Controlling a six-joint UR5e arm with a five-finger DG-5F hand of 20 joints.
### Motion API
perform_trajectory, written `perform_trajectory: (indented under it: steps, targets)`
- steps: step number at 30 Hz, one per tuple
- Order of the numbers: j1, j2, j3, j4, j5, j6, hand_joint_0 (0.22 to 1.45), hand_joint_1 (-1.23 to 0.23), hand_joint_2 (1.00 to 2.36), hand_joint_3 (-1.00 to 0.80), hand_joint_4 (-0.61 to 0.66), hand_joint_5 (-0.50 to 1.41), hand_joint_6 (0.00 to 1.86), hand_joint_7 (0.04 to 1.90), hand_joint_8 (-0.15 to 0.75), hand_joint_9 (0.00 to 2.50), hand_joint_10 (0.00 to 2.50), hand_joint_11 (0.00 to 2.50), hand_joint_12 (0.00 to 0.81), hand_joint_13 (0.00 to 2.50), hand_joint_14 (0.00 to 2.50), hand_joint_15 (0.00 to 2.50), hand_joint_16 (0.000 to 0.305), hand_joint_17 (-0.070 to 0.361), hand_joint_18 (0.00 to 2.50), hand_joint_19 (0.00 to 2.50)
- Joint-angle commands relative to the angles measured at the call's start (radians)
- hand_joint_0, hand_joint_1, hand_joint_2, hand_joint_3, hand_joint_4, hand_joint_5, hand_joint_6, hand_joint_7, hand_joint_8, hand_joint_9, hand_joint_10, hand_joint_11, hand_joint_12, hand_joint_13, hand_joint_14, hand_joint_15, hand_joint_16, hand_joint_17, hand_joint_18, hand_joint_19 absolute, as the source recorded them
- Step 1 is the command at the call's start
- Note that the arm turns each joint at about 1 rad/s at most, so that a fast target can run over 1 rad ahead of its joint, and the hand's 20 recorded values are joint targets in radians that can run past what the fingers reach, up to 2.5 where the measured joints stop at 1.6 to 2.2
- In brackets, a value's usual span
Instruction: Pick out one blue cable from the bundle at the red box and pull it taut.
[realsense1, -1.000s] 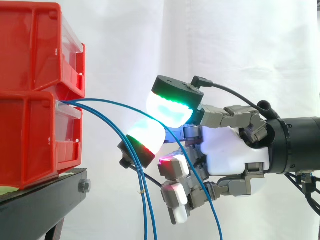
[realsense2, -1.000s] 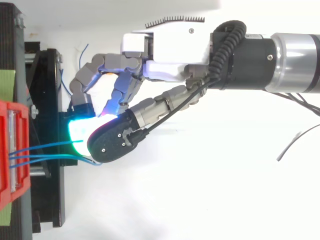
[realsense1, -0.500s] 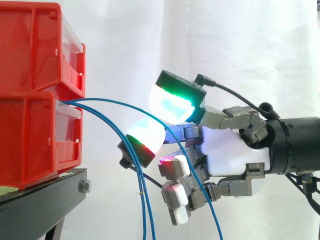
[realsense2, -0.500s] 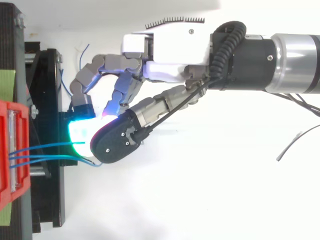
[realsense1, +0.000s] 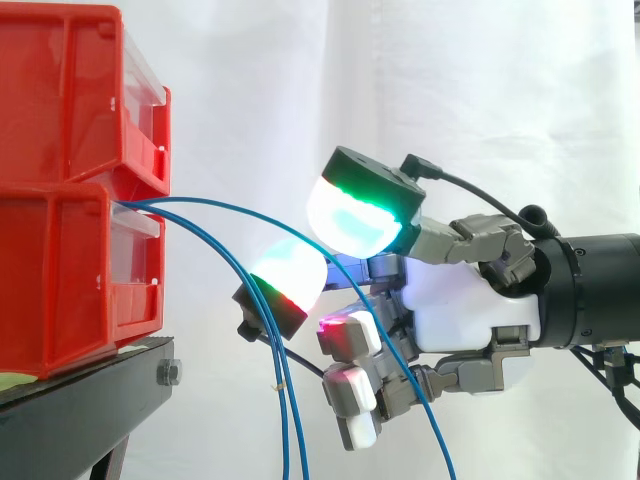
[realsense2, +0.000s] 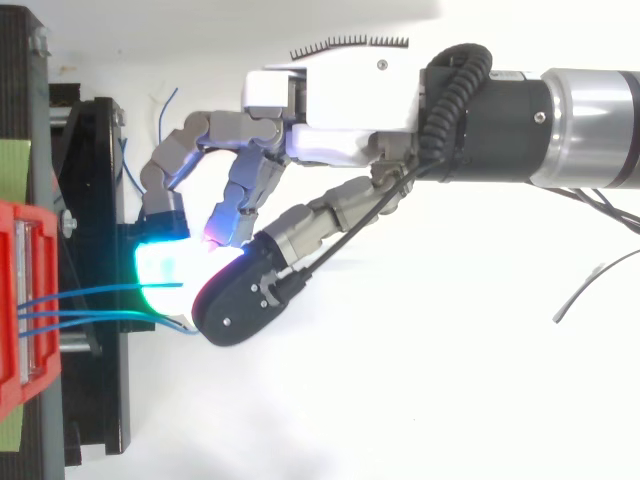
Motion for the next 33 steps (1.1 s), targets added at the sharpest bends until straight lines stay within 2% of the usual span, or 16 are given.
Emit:
perform_trajectory:
  steps: [1, 3, 5, 10, 19, 33]
  targets:
    - [0.0, 0.0, 0.001, 0.0, 0.002, 0.0, 0.62, -0.79, 1.0, -0.5, -0.01, -0.17, 0.92, 0.85, 0.209, 1.13, 0.02, 0.89, 0.305, 1.04, 0.03, 0.74, 0.048, 0.107, 0.79, 0.7]
    - [0.0, 0.0, 0.001, 0.0, 0.0, 0.0, 0.66, -0.78, 1.0, -0.49, -0.06, -0.17, 0.93, 0.89, 0.206, 1.14, 0.02, 0.9, 0.3, 1.05, 0.03, 0.76, 0.047, 0.106, 0.8, 0.69]
    - [0.0, 0.0, 0.001, 0.0, 0.0, 0.0, 0.67, -0.78, 1.01, -0.4, -0.1, -0.18, 0.95, 0.91, 0.202, 1.14, 0.02, 0.9, 0.301, 1.06, 0.03, 0.76, 0.047, 0.105, 0.81, 0.69]
    - [0.0, 0.0, 0.001, 0.0, 0.0, 0.0, 0.66, -0.76, 1.02, -0.31, -0.13, -0.18, 0.97, 0.9, 0.21, 1.19, 0.02, 0.94, 0.301, 1.09, 0.03, 0.77, 0.047, 0.105, 0.82, 0.69]
    - [0.0, 0.0, 0.002, 0.0, 0.0, 0.0, 0.59, -0.63, 1.02, -0.28, -0.06, -0.17, 0.96, 0.89, 0.229, 1.21, 0.02, 0.92, 0.331, 1.08, 0.03, 0.78, 0.052, 0.116, 0.79, 0.71]
    - [0.0, 0.0, 0.004, 0.0, 0.0, 0.0, 0.58, -0.56, 1.02, -0.26, -0.02, -0.16, 0.96, 0.93, 0.251, 1.22, 0.02, 0.9, 0.345, 1.08, 0.02, 0.78, 0.053, 0.12, 0.77, 0.72]
